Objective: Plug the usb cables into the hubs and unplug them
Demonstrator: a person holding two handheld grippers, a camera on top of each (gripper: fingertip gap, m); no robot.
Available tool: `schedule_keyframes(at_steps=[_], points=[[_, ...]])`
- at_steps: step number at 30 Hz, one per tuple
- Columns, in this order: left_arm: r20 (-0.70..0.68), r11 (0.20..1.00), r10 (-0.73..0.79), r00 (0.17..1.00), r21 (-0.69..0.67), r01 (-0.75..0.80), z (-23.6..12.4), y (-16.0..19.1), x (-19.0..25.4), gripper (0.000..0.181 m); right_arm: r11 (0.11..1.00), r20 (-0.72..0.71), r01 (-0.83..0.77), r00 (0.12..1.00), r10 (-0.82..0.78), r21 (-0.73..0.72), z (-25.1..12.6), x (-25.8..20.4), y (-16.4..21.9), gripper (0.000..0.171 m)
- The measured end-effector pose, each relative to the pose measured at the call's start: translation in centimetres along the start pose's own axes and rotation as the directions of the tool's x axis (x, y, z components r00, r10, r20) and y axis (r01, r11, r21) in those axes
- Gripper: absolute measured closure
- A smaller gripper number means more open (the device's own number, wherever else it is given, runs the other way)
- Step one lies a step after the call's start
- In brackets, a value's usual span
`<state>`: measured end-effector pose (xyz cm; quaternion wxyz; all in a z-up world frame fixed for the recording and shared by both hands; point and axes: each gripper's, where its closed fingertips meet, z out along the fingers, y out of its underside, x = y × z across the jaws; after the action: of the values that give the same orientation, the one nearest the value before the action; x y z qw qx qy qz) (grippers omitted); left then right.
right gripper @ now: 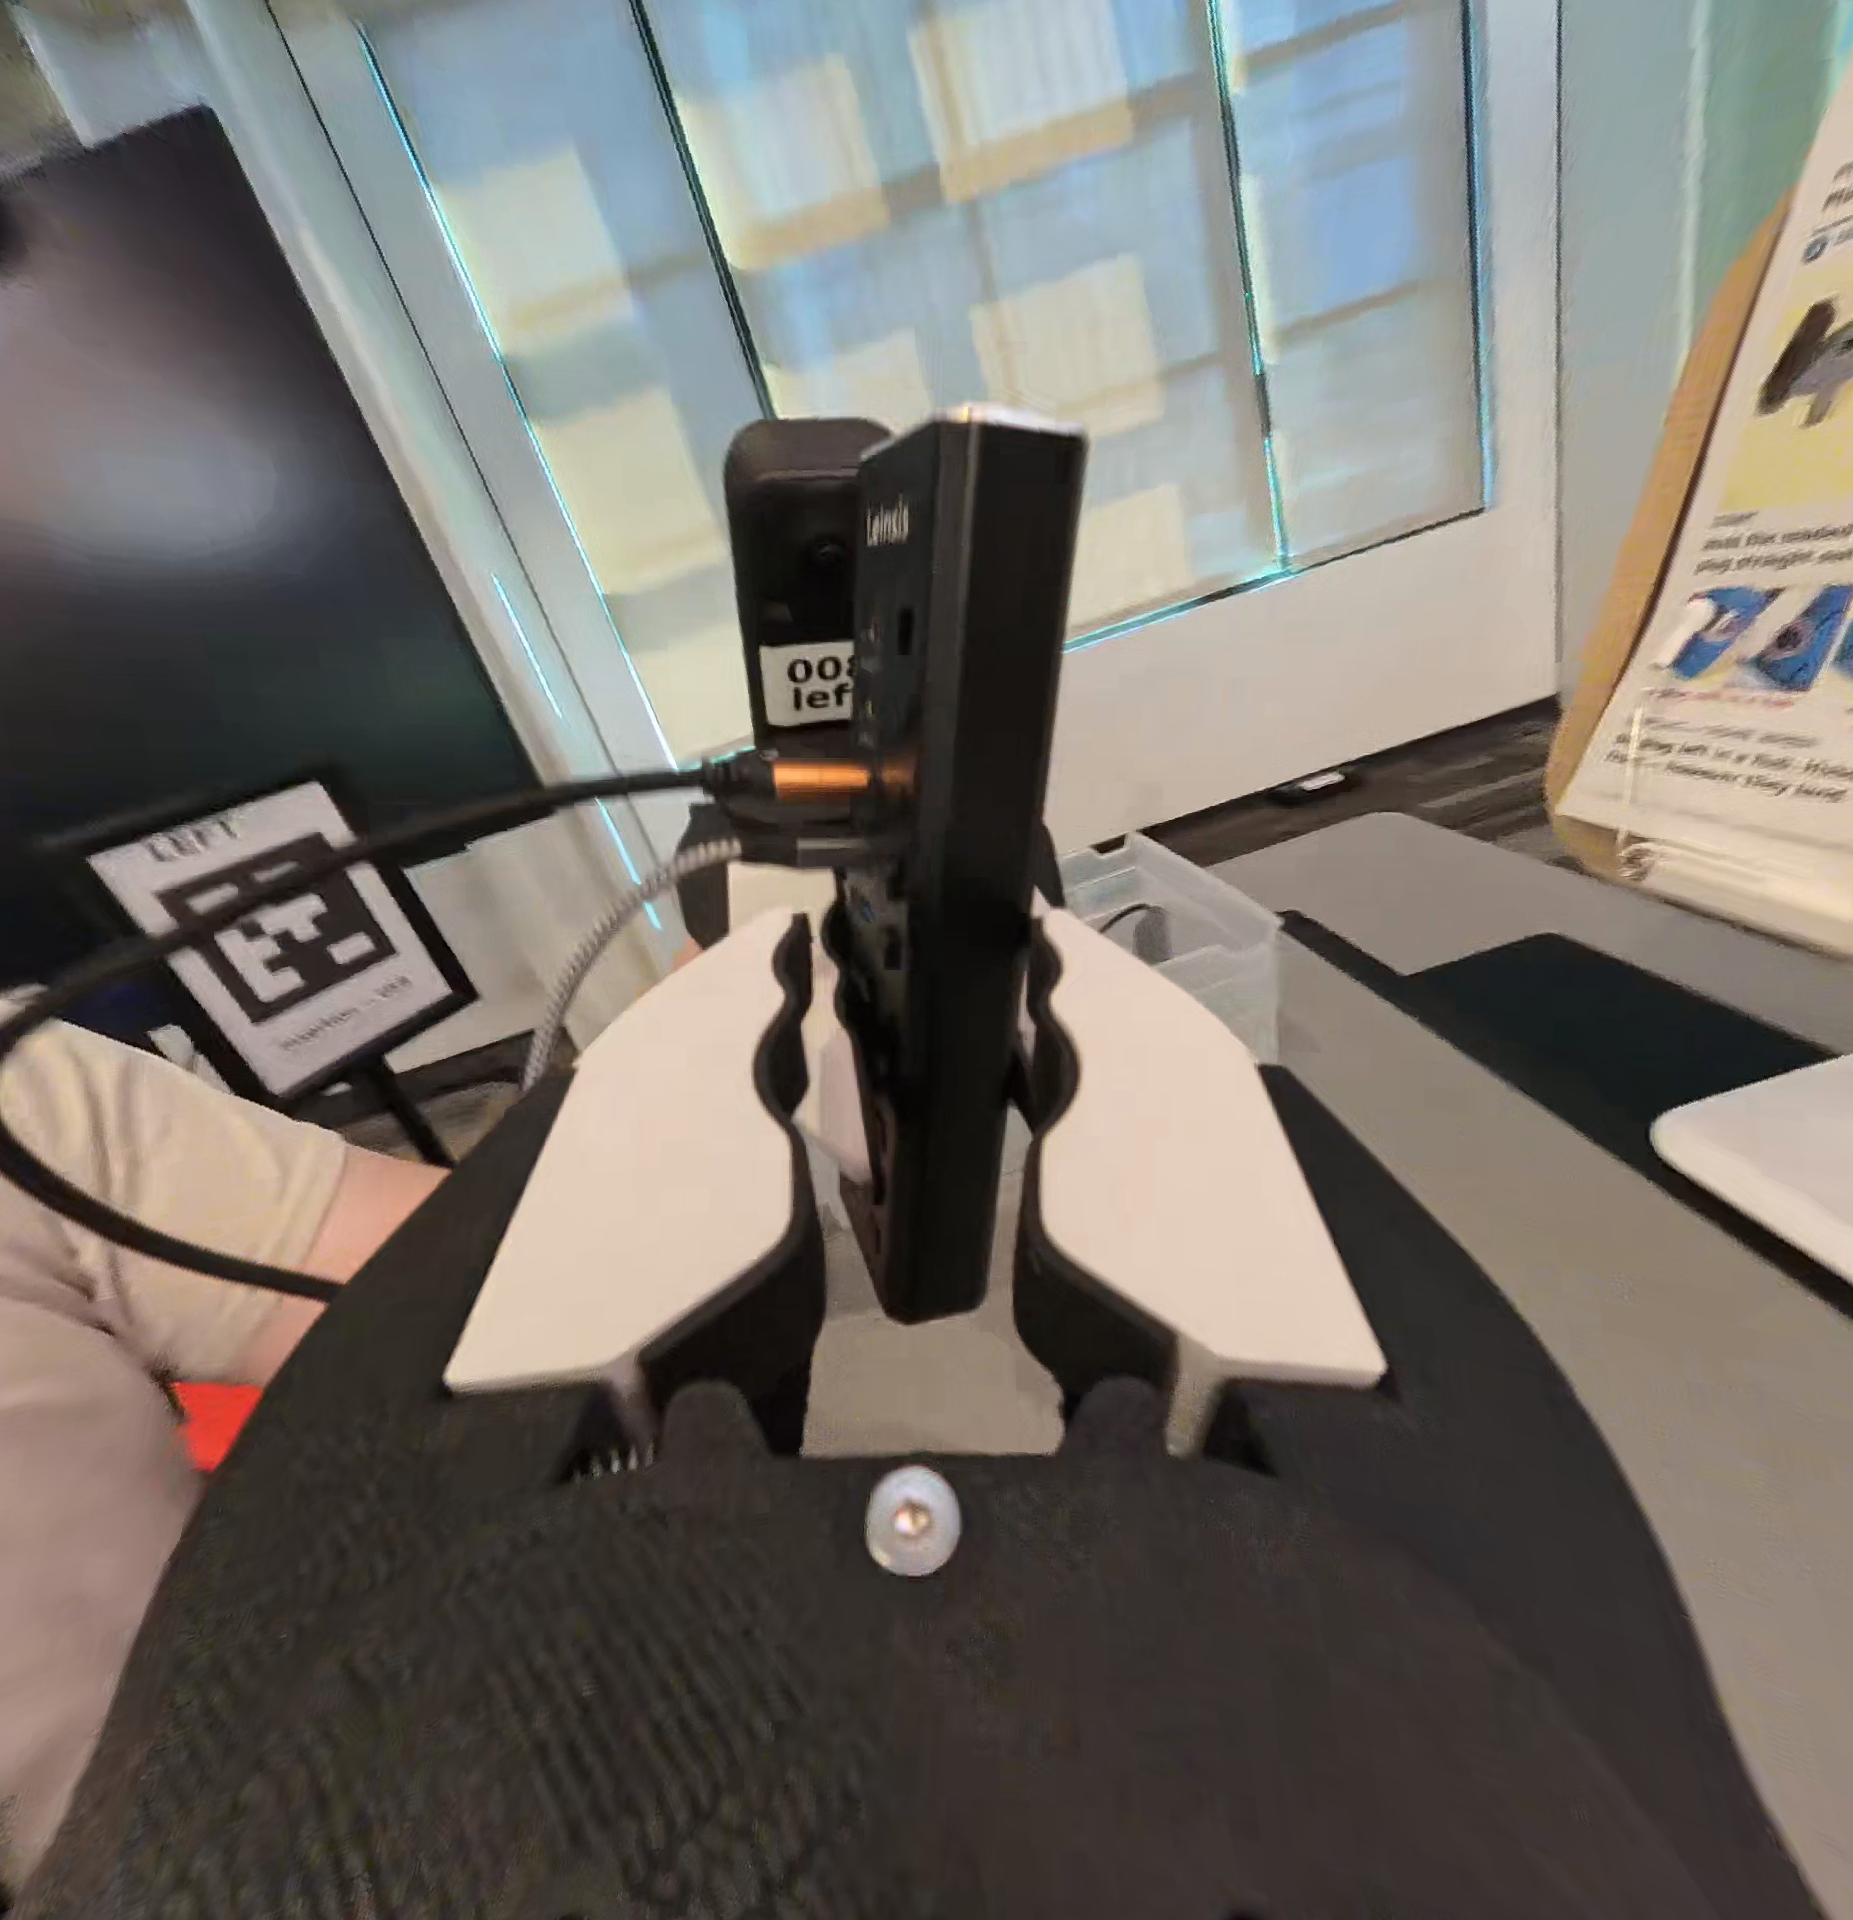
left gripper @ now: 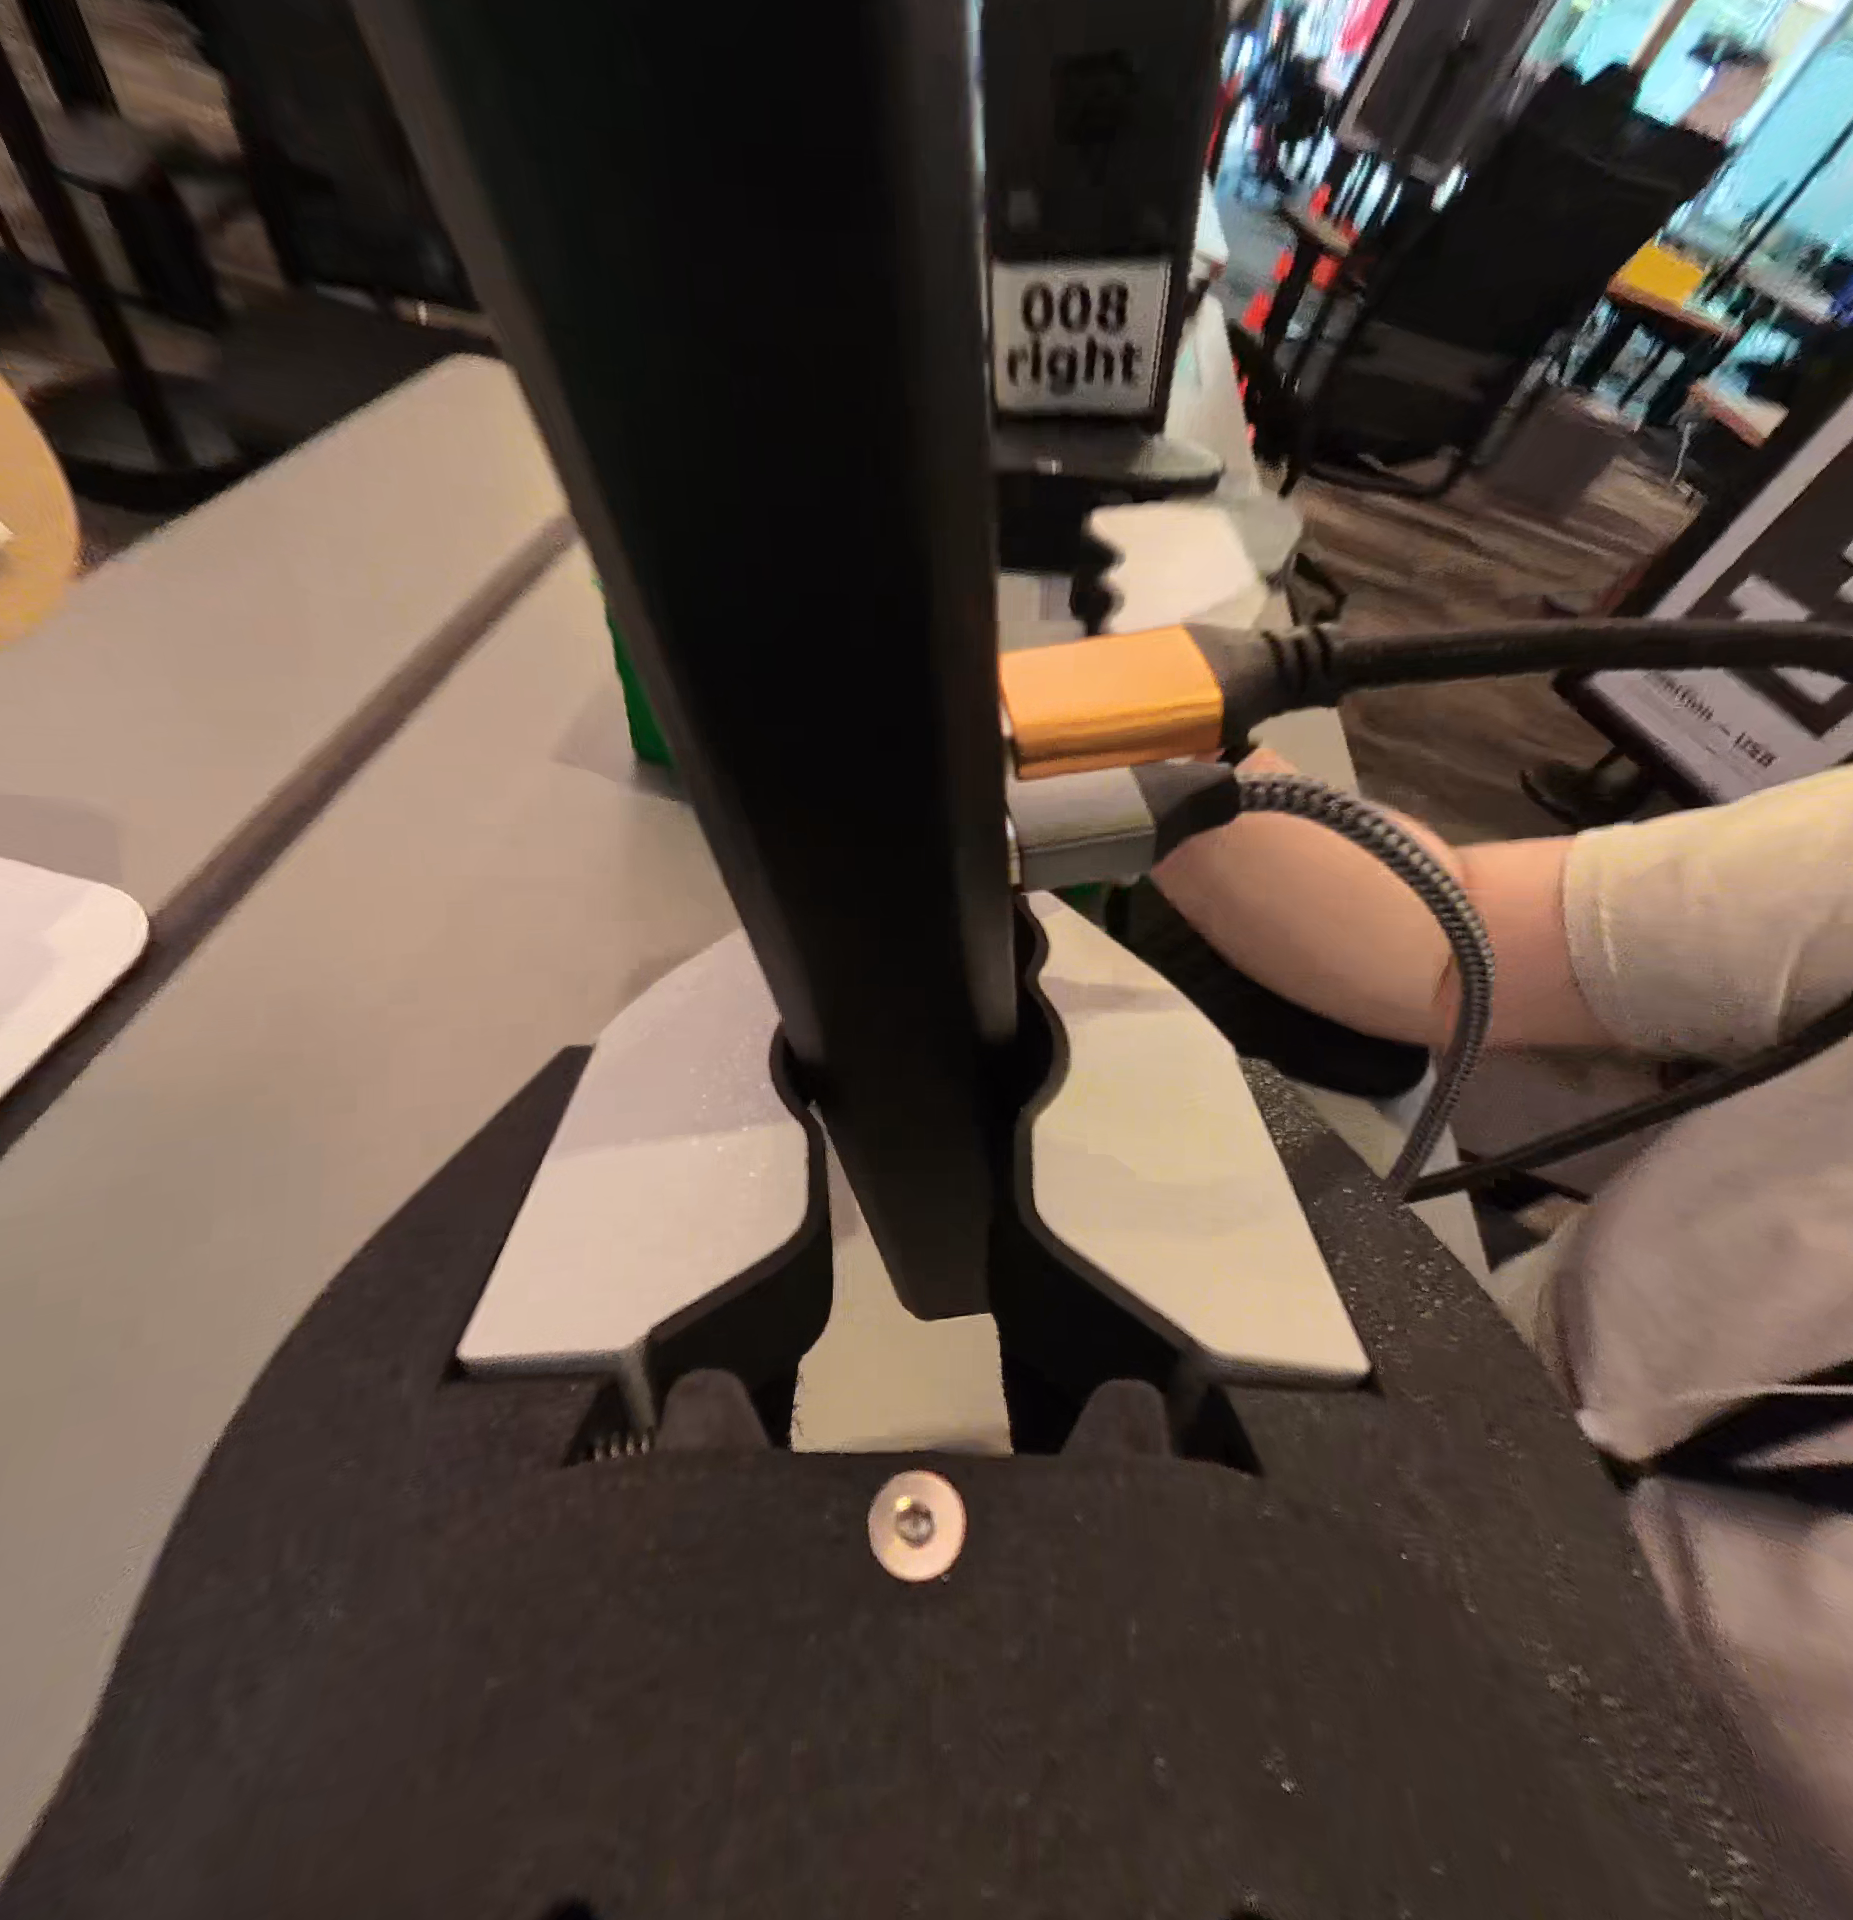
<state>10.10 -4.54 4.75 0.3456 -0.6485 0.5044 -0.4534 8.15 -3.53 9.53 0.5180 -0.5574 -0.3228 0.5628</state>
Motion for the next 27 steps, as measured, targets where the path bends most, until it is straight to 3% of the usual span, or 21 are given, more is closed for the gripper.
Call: schedule_keyframes(at_steps=[4, 5, 9, 12, 15, 18, 20, 23, 27], points=[[-0.023, 0.995, 0.036, 0.999, -0.09, -0.038, 1.1, 1.4, 0.6, 0.149, 0.986, -0.023, -0.028, 0.999, 0.024, -0.167, 0.2, 0.6, 2.4, 0.131], [-0.03, 0.993, 0.044, 0.999, -0.106, -0.047, 1.4, 1.6, 0.7, 0.149, 0.981, 0.002, -0.03, 1.0, 0.031, -0.194, 0.3, 0.3, 2.8, 0.137], [-0.059, 0.997, 0.018, 0.998, -0.071, -0.022, 1.6, 1.2, 0.9, 0.149, 0.978, 0.014, -0.041, 0.999, 0.044, -0.204, 0.0, 0.1, 2.6, 0.139], [-0.016, 1.0, -0.011, 1.0, -0.024, 0.01, 0.9, 0.4, 0.1, 0.149, 0.965, -0.038, 0.048, 0.997, -0.06, -0.257, -1.5, 0.6, 2.2, 0.121], [0.063, 1.0, -0.012, 0.998, 0.005, 0.011, -1.1, -0.1, -1.1, 0.149, 0.922, -0.058, 0.158, 0.98, -0.19, -0.353, -4.5, 0.6, 2.2, 0.117], [0.153, 1.0, -0.012, 0.988, 0.022, 0.008, -3.5, -0.4, -2.1, 0.149, 0.803, 0.005, 0.23, 0.962, -0.272, -0.549, -6.9, -0.2, 5.4, 0.103], [0.19, 1.0, -0.009, 0.982, 0.031, 0.004, -4.7, -0.4, -2.6, 0.149, 0.68, 0.027, 0.27, 0.938, -0.345, -0.682, -7.9, 0.3, 7.9, 0.103], [0.213, 0.999, -0.019, 0.977, 0.045, 0.009, -5.6, -0.3, -3.2, 0.149, 0.563, 0.093, 0.246, 0.953, -0.287, -0.789, -8.2, -0.9, 11.4, 0.103], [0.22, 0.999, -0.026, 0.975, 0.044, 0.017, -6.1, -0.1, -3.6, 0.149, 0.409, 0.078, 0.164, 0.972, -0.22, -0.898, -9.2, -1.8, 16.1, 0.098]])
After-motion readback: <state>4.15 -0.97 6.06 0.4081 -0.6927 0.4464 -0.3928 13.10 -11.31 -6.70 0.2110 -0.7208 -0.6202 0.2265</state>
